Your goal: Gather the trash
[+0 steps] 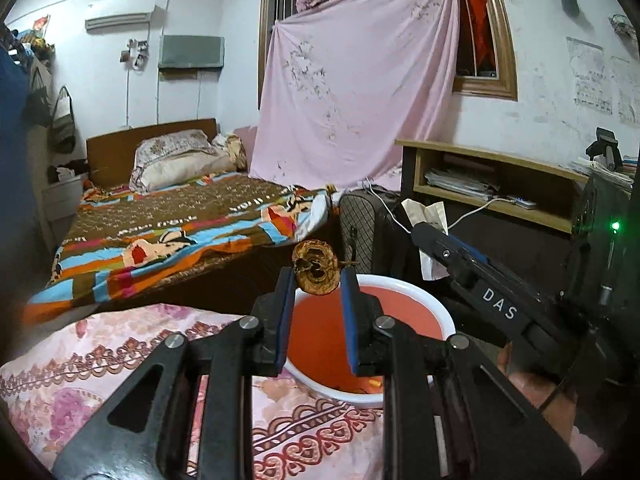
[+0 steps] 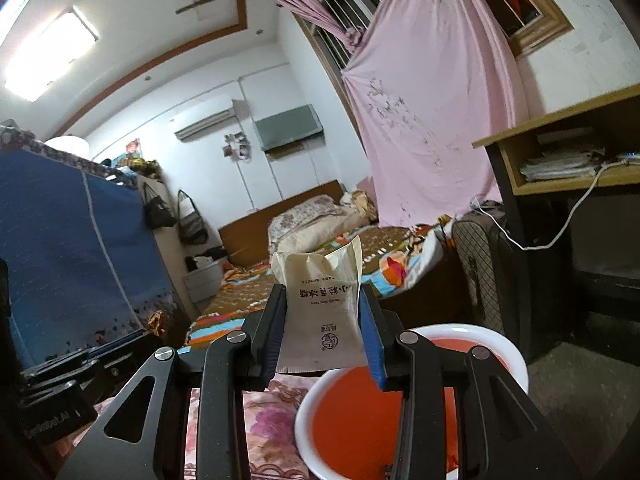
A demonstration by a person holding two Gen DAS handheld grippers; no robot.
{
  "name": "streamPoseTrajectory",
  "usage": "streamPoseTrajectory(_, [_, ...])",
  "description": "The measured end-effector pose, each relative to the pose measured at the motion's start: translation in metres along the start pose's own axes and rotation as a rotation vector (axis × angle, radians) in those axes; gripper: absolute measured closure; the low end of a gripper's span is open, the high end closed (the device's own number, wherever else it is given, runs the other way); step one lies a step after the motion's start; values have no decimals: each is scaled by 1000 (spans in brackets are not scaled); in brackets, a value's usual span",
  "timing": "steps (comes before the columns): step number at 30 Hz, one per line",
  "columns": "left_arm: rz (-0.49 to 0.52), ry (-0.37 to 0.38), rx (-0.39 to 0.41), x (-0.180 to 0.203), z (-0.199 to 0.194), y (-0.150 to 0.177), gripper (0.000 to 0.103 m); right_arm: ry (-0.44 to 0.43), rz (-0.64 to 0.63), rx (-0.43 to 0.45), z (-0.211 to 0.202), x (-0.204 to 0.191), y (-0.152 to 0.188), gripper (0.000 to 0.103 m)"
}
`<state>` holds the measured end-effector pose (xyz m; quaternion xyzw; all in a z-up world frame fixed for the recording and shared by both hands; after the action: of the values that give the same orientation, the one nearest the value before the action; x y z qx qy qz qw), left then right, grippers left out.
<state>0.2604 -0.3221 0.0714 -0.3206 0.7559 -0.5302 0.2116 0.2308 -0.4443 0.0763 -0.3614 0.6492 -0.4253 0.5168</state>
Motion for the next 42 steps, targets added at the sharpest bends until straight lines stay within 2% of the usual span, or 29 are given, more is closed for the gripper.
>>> streamPoseTrajectory(17, [-79,28,-140,5,41,13,96,83,86,-136,18,30,19,67])
streamPoseTrajectory(23, [-97,31,-179,8,51,17,95,101,119,-166,21,40,23,61])
streamPoseTrajectory(25, [-110,38,-188,8,53,17,95,107,131,-169,21,42,24,54])
streamPoseTrajectory(29, [-125,43,-210,8,59,19,94,109,145,-172,21,45,24,54])
streamPoseTrajectory(42, [-151,26,-195,0,55,20,83,111,147,-179,23,45,25,52])
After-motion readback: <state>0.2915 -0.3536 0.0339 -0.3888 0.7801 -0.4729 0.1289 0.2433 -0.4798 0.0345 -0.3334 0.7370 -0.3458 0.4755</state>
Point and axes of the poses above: each gripper's, at about its wrist camera, not at the fingertips, and z roughly the way its jaws point, x to its right, y to its underside, the point moved 8 cm from there along z, roughly the way its jaws point, and after that the axes turned 3 degrees about y, right-handed, at the moved point
